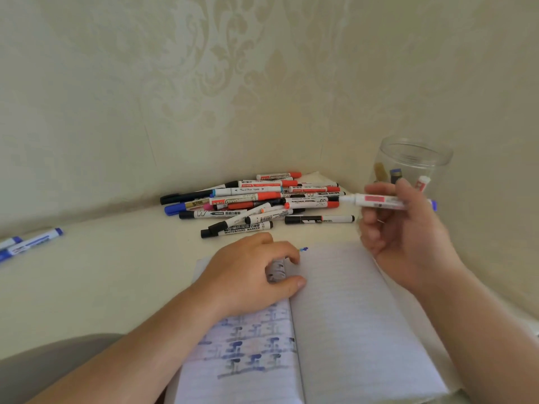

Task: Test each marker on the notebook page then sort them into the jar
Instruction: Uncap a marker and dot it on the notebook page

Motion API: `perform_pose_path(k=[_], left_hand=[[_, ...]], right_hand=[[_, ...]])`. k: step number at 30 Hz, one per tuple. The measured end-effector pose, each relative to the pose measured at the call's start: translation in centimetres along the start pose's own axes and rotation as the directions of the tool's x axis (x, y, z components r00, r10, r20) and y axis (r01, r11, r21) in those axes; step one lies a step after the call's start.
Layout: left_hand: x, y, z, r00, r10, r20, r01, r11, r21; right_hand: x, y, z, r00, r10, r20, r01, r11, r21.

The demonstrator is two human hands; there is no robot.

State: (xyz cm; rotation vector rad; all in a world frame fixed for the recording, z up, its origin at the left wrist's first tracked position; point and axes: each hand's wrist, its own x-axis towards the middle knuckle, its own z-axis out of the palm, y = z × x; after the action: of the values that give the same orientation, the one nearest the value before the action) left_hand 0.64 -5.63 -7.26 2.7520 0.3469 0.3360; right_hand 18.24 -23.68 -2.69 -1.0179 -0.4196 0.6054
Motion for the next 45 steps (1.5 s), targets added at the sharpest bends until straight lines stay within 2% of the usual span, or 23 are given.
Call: perform_pose_path(k=[2,4,6,9,13,17,21,33,38,43,45], left_hand=[[0.1,-0.1,0.0,1.000,0.008,0.026,-0.008,1.000,0.008],[0.2,-0.2,0.2,0.999,0.009,0.033,-0.010,1.000,0.023],[0.3,-0.2,0.4,0.999,0.003,0.046,-0.005,1.000,0.028],[0.4,-0.2,0.5,0.998,-0.012,0.064,0.010,0.999,0.032],[0.5,-0.3,0.5,0.998,-0.023,0.063,0.021,1.000,0.021],[0.7,-0.4,0.7,0.998,-0.023,0.052,0.022,1.000,0.020],[0.7,0.0,0.5,0.995,-0.016,0.102,0.008,0.997,0.080],[0.9,0.3,0.3,0.990,-0.037,0.138,0.021,0.993,0.114],[0.9,0.2,0.3,0.990,-0.038,0.133,0.024,0.994,0.106],[0.9,0.2,0.4,0.990,-0.039,0.135,0.025,0.994,0.107],[1.0,0.3,0.4,0.990,-0.038,0.133,0.023,0.994,0.110]], right_hand=[[0.2,0.2,0.0,0.999,0.002,0.051,0.009,0.977,-0.213],[0.8,1.2,0.0,0.997,-0.015,0.078,0.050,0.879,-0.474],[1.8,2.3,0.0,0.996,-0.019,0.086,0.067,0.802,-0.594],[2.7,3.2,0.3,0.997,0.016,0.077,0.040,0.737,-0.674],[2.6,4.4,0.1,0.999,-0.018,0.039,0.041,0.675,-0.736],[2.1,4.6,0.1,0.999,-0.029,-0.023,0.002,0.667,-0.745],[2.1,4.7,0.4,0.997,-0.056,-0.055,-0.007,0.627,-0.779],[2.2,4.7,0.6,0.997,-0.025,-0.072,-0.045,0.566,-0.823],[2.0,4.6,1.0,0.996,-0.062,-0.061,-0.024,0.470,-0.882],[2.0,4.5,0.7,0.997,-0.029,-0.067,-0.040,0.546,-0.837],[1.9,4.4,0.8,0.998,-0.023,-0.054,-0.034,0.525,-0.851]])
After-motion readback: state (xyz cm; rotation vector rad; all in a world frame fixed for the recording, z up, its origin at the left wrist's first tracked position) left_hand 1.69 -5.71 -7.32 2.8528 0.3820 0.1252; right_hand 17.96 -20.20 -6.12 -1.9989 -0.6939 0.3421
